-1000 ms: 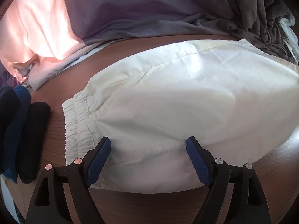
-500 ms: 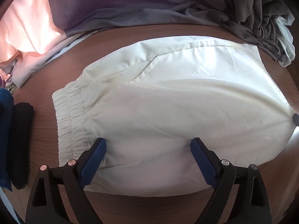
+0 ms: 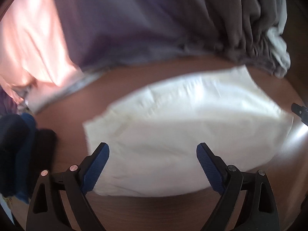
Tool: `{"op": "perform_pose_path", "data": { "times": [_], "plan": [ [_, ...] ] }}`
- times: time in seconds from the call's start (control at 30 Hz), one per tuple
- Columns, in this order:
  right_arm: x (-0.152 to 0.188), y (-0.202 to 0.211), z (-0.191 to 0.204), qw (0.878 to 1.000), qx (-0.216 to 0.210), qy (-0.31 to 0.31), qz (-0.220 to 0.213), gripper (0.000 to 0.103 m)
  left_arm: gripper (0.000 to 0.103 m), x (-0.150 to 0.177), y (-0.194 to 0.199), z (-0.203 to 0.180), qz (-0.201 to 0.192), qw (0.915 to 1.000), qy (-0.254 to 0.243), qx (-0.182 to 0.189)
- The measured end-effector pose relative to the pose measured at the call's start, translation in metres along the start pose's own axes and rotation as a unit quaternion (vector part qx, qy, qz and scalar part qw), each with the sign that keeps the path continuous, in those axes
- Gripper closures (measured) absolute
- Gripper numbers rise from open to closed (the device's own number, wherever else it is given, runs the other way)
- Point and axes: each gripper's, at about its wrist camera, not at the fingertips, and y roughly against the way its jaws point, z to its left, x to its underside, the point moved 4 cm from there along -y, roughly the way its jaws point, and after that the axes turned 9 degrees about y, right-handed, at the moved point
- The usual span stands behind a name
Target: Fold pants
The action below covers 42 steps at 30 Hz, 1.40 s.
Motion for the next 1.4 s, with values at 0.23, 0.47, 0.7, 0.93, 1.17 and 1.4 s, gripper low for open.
{"op": "perform_pose_path", "data": {
  "times": [0.23, 0.47, 0.7, 0.93, 1.17, 1.4],
  "plan": [
    [-0.049, -0.003, 0.045, 0.995, -0.083, 0.050, -0.009, 0.060, 0.016, -0.018, -0.013, 0.040, -0.024, 0.9991, 0.013, -0.032],
    [-0.075, -0.053, 0.123, 0.975, -0.180, 0.126, 0.036, 0.075, 0.035, -0.022, -0.047, 0.055, 0.015, 0.9994, 0.030, 0.000],
    [-0.082, -0.095, 0.153, 0.971, -0.179, 0.143, 0.064, 0.075, 0.036, -0.017, -0.073, 0.062, 0.047, 0.9976, 0.048, 0.018],
    [-0.083, -0.111, 0.151, 0.974, -0.159, 0.140, 0.083, 0.075, 0.035, -0.022, -0.072, 0.059, 0.046, 0.9982, 0.036, 0.011],
    [-0.087, -0.030, 0.108, 0.981, -0.176, 0.082, -0.022, 0.059, 0.030, -0.039, -0.009, 0.038, -0.025, 0.9977, 0.036, 0.051],
    [-0.052, 0.022, 0.045, 0.988, -0.146, 0.019, -0.041, 0.058, 0.030, -0.033, 0.015, -0.028, -0.028, 0.9909, -0.009, 0.131]
  ]
}}
